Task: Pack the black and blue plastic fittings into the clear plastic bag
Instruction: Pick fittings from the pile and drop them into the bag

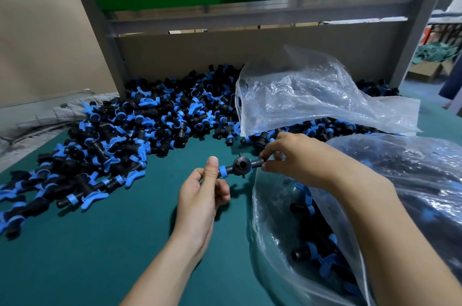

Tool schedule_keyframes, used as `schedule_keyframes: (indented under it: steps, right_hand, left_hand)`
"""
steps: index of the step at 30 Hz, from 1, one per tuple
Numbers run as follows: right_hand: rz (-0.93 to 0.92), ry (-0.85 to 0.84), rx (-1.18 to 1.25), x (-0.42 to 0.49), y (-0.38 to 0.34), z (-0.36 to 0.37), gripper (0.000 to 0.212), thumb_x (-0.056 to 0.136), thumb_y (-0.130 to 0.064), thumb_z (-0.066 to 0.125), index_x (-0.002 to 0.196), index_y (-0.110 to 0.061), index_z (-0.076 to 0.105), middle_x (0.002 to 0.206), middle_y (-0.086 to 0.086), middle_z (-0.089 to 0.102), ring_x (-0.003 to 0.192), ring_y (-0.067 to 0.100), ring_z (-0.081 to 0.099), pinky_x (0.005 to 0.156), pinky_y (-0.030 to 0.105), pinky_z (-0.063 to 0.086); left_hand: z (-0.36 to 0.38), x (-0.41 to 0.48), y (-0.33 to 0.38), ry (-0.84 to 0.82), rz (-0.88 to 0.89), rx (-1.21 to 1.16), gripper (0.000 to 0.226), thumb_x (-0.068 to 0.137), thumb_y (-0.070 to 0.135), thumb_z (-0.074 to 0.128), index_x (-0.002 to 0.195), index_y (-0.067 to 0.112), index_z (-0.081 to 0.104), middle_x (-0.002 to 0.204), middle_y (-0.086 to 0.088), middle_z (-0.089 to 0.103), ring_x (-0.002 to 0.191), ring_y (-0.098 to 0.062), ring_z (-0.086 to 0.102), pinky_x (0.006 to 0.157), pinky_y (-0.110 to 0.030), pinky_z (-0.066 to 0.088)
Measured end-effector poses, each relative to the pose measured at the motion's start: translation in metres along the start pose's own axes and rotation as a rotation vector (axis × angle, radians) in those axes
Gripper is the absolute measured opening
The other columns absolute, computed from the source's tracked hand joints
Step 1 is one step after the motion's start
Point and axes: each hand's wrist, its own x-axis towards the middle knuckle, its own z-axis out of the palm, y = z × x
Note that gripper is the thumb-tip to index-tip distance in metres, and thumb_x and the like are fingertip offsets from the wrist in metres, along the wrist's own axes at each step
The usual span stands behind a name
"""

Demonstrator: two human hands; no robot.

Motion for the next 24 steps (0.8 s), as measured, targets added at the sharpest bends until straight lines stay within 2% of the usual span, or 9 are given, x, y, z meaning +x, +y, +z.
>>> schedule_keyframes:
  steps: [10,18,24]
  right_hand:
    - [-0.011,0.020,0.019,0.0005,0.0004,-0.0015,0.024,0.095,-0.043,0.062,0.112,-0.029,0.070,0.090,-0.006,0.054,0.080,0.013,0.055,0.073,0.038,0.050]
    - [-0.014,0.068,0.029,0.0012,0.0001,-0.0035,0.023,0.095,-0.043,0.060,0.114,-0.030,0.067,0.098,-0.006,0.051,0.076,0.007,0.049,0.059,0.026,0.037]
    - [-0.008,0.075,0.022,-0.0017,-0.0023,-0.0056,0.026,0.097,-0.042,0.057,0.118,-0.031,0.066,0.103,-0.006,0.053,0.088,0.013,0.053,0.069,0.030,0.041]
  left_hand:
    - [0.0004,0.0005,-0.0003,0.001,-0.005,0.010,0.037,0.084,0.050,0.060,0.080,0.013,0.055,0.055,0.001,0.056,0.049,-0.006,0.051,0.049,-0.017,0.047]
    - [-0.0016,0.0016,0.0006,-0.019,-0.020,0.003,0.033,0.081,0.049,0.063,0.080,0.016,0.056,0.059,0.004,0.051,0.050,-0.007,0.043,0.046,-0.018,0.040]
    - [-0.0022,0.0008,0.0023,-0.069,0.041,0.000,0.020,0.083,0.039,0.062,0.093,0.022,0.062,0.071,0.011,0.060,0.059,-0.007,0.051,0.049,-0.022,0.043]
